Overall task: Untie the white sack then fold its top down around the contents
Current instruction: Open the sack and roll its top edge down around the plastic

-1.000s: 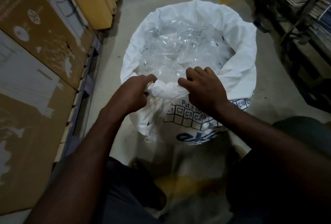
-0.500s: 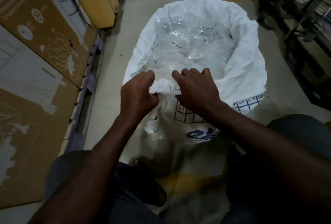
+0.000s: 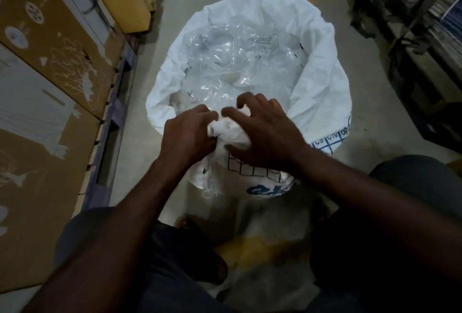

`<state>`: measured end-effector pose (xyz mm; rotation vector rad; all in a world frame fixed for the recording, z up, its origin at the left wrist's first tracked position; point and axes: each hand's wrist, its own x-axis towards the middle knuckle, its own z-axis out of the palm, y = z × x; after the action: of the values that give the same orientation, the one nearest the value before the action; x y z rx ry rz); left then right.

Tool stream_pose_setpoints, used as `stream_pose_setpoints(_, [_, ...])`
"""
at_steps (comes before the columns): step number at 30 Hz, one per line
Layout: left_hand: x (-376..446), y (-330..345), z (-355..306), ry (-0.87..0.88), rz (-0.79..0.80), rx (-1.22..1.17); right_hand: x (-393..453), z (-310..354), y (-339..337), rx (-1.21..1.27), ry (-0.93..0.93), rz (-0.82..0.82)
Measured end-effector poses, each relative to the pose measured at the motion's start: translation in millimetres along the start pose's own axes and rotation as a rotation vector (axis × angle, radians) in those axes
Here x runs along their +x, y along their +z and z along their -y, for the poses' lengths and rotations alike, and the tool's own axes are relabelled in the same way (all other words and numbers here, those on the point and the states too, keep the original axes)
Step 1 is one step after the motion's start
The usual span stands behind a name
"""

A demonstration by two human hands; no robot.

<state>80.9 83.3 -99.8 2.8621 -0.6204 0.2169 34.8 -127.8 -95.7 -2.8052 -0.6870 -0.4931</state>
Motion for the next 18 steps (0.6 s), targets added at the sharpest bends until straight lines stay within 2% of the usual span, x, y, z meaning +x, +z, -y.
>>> stream_pose_setpoints(2, [-0.2,1.8,5.4,-0.066,-0.086,-0.056,-6.2,-15.5,-23.8,0.066,0.079,0.109])
stream_pose_setpoints(5, [0.8,3.0,-1.2,-0.09,-0.125,-0.05,-13.5,-25.7,-31.0,-0.055,0.098,0.271])
stream_pose_setpoints(7, [2.3,3.6,-9.6,-0.04,-0.054,0.011,-11.0,-26.1,-24.3,-0.098,0.083,0.186])
stream_pose_setpoints(10, [2.4,3.4,-19.6,0.135,0.108,0.075,-7.0,-37.5,-28.9,-0.146,0.064,-0.121])
stream_pose_setpoints(12, [0.7,1.6,-28.5,0.185,0.125,0.013,-8.7,-42.4,-34.2,-0.18,0.021,-0.276])
stream_pose_setpoints(15, [-0.1,-2.5,-37.1,0.18,0.039,-0.063,-12.2,-43.0,-29.6,-0.225,-0.03,-0.363])
stream_pose_setpoints(18, [2.6,-4.3,-32.9,0.163,0.093,-0.229,-13.9,-38.3,-24.9,-0.224,-0.029,-0.354])
